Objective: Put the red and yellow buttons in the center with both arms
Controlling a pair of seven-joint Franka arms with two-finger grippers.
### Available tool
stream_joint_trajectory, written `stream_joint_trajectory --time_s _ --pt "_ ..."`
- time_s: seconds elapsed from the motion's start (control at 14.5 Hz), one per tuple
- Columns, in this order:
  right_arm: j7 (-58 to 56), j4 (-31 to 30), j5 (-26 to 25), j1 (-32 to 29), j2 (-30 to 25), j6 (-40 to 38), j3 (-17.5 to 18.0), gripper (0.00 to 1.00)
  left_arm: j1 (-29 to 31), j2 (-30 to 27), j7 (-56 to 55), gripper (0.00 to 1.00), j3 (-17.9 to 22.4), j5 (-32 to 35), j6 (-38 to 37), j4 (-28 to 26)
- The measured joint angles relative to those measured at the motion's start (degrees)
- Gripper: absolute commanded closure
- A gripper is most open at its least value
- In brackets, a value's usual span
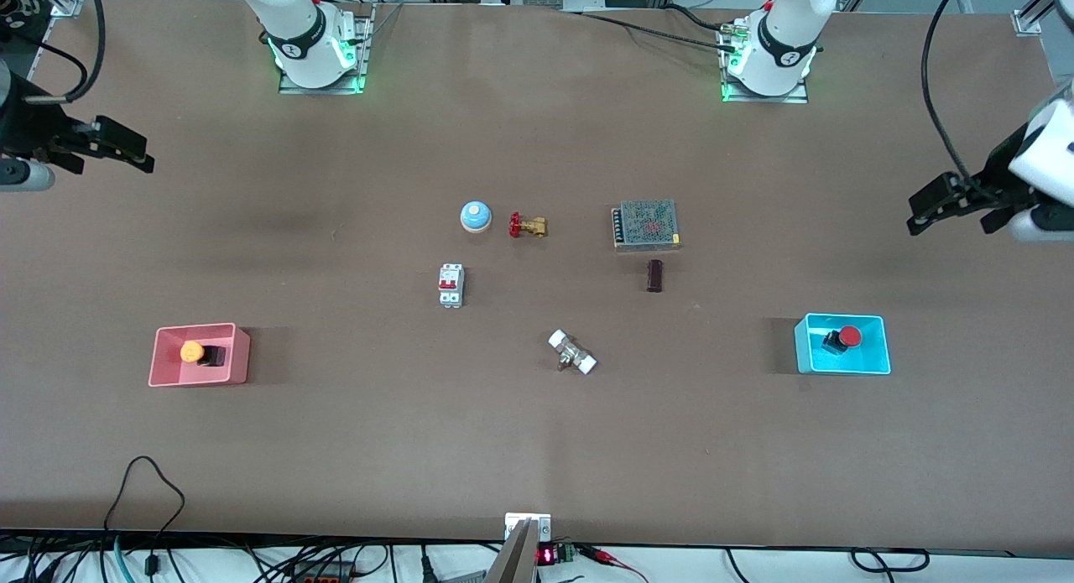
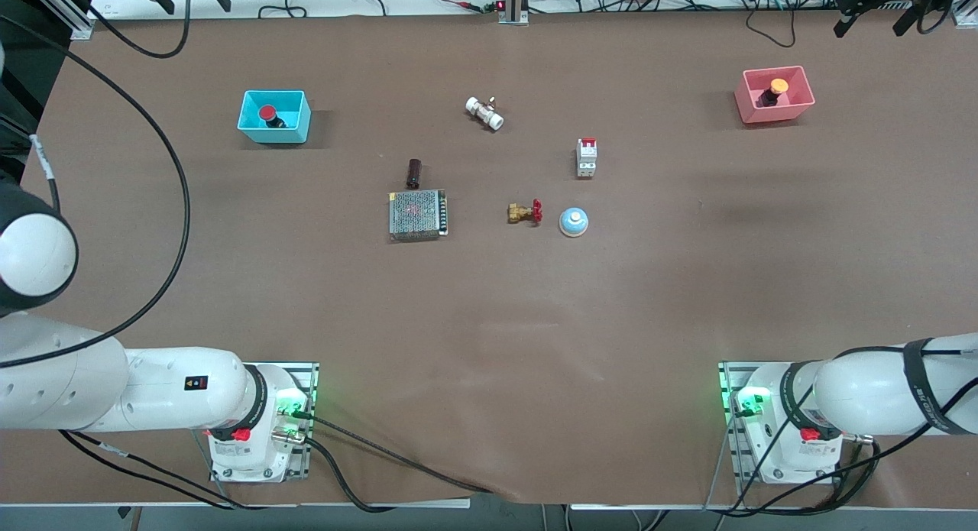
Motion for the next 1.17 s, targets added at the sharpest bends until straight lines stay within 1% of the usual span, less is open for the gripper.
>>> stream_joint_trajectory --time_s 0.14,0.41,0.69,0.9,1.03,1.17 --pt "0.00 -0.48 -0.45 -0.03 3.54 4.86 -0.12 0.00 0.27 3.32 0.01 0.00 0.29 0.01 2.07 -0.05" --pt "-0.21 0.18 -0.76 -0.47 12.83 14.40 -0.21 0.00 1.07 10.14 0.05 0.00 0.38 0.01 7.75 -0.23" --pt "-2.33 4.40 -0.75 -1.93 22.83 18.71 -0.28 0.00 2.47 16.59 0.57 0.00 0.45 0.03 13.67 -1.22" --pt "-5.95 6.69 -0.41 -4.58 29.80 25.56 -0.34 0.00 2.85 21.33 1.25 0.00 0.46 0.03 19.59 -2.06" --pt "-8.17 7.21 -0.19 -5.89 33.36 30.05 -0.34 0.00 3.23 24.11 1.70 0.00 0.53 0.03 22.82 -2.61" --pt "-9.00 7.52 -0.17 -6.08 35.75 32.74 -0.32 0.00 3.57 26.43 2.10 0.00 0.56 0.03 25.25 -3.00"
